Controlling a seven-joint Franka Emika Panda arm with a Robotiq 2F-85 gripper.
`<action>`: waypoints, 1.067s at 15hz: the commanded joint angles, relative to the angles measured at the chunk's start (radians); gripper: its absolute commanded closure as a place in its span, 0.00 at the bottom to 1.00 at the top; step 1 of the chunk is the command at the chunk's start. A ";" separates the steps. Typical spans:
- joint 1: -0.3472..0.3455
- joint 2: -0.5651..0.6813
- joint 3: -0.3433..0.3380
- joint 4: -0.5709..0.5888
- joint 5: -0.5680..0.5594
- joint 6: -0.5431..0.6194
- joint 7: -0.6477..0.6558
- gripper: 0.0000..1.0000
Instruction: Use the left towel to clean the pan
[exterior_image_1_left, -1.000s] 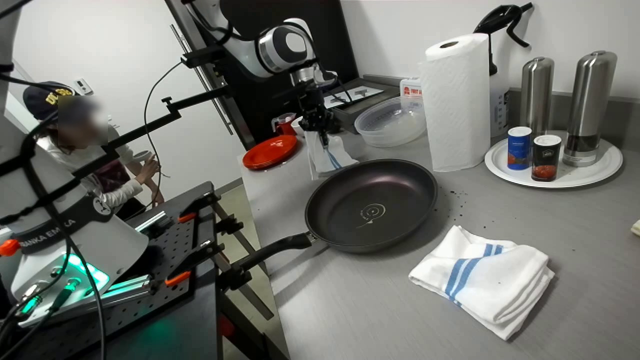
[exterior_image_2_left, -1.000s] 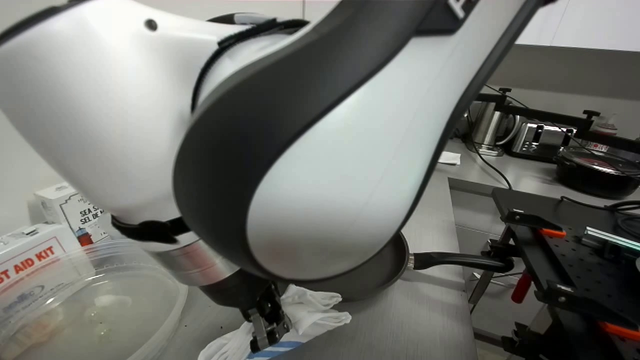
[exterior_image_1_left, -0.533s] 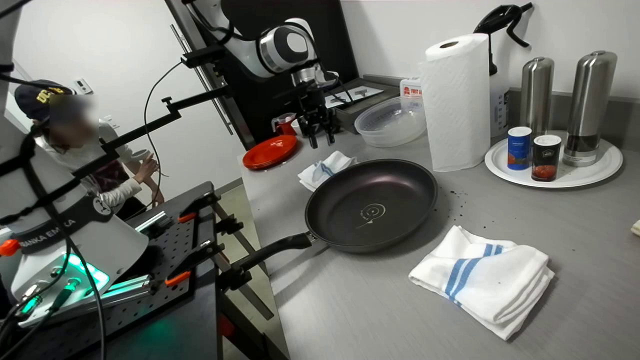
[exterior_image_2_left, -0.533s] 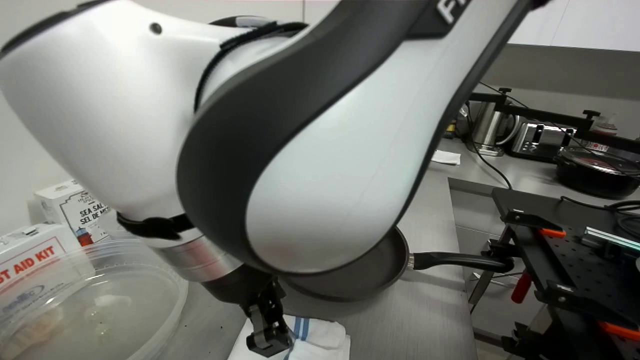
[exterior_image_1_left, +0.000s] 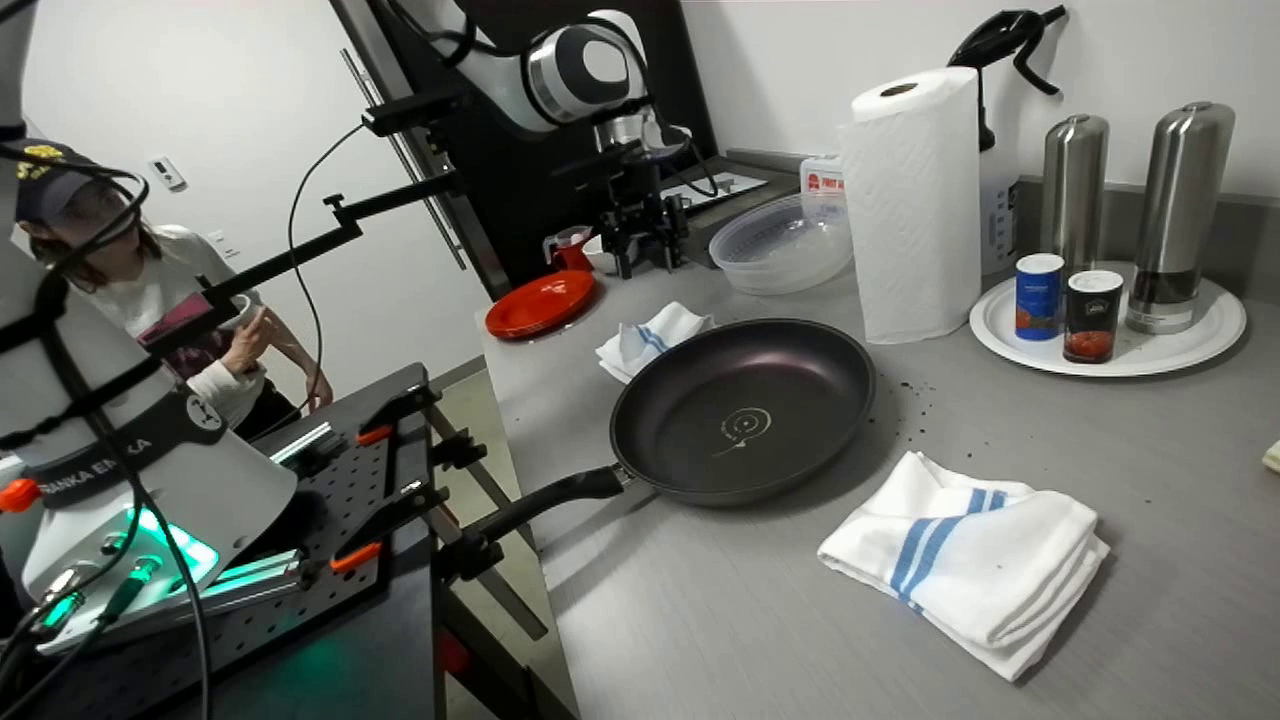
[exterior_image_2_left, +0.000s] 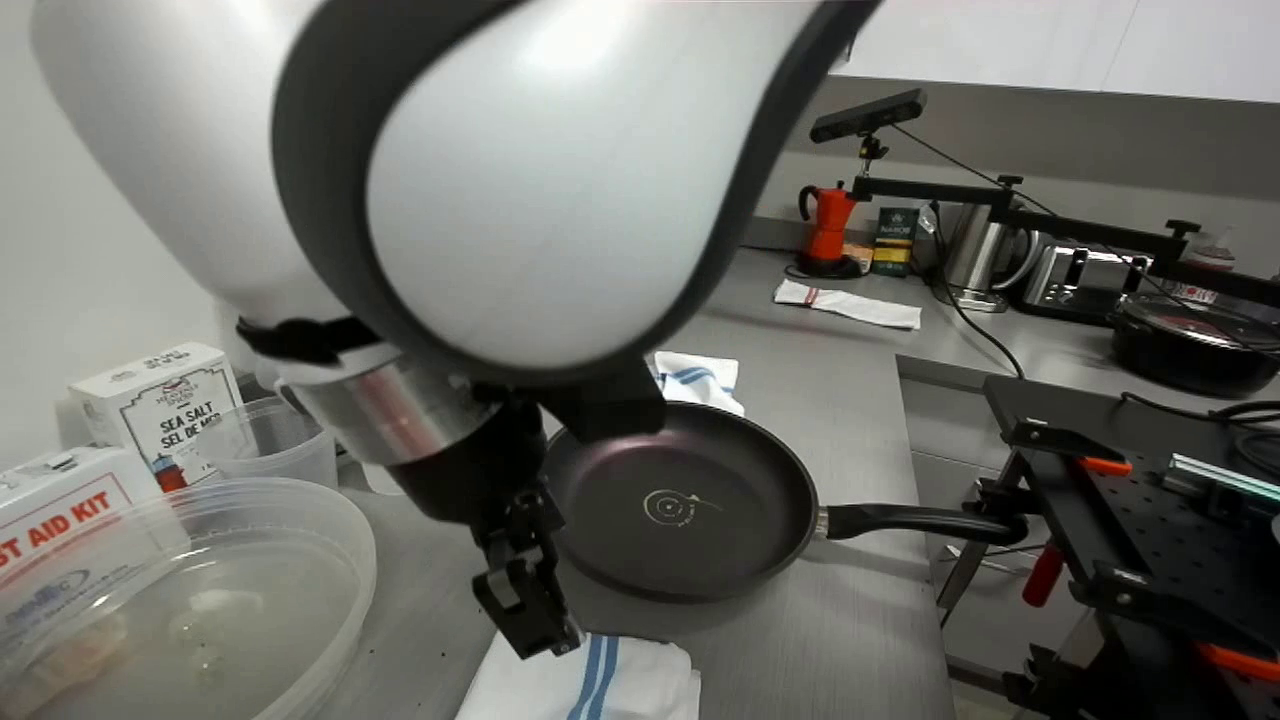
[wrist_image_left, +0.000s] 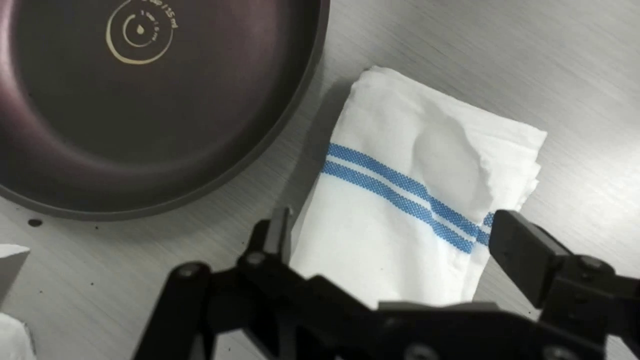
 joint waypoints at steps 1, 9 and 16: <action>-0.131 -0.085 0.056 -0.024 0.079 -0.058 -0.216 0.00; -0.330 -0.306 0.040 -0.099 0.209 -0.210 -0.428 0.00; -0.340 -0.392 0.016 -0.107 0.187 -0.259 -0.494 0.00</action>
